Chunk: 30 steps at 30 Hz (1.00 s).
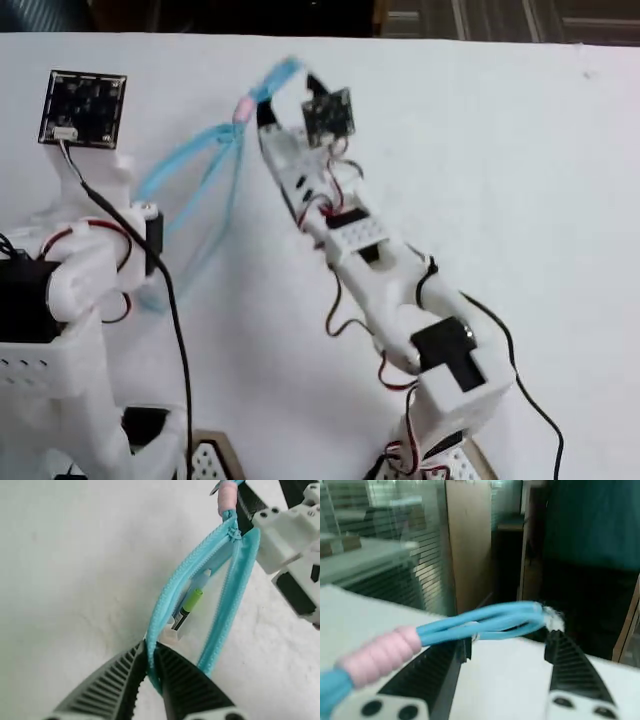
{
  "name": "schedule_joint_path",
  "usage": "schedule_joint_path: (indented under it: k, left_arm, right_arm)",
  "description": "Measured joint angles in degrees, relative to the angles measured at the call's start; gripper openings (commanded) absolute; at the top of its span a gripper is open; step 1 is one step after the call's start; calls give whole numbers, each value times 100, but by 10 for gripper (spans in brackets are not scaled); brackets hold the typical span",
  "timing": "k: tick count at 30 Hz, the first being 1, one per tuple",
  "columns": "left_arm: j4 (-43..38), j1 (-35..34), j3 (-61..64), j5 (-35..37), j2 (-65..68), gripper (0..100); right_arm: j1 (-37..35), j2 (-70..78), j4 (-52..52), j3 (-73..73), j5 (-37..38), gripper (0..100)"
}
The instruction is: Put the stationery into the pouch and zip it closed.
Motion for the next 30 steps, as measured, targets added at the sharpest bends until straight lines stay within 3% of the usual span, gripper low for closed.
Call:
schedule_joint_path:
  k: [8,14,20,30]
  left_arm:
    - [0,0,0,0,0,22]
    - [0,0,0,0,0,22]
    - [0,0,0,0,0,22]
    - [0,0,0,0,0,22]
  right_arm:
    - [193,9,0,-633,1160,237]
    - [193,-9,0,-501,1495,239]
    - [193,-800,220,914,1996,240]
    - [0,-3262,615,3692,2066,241]
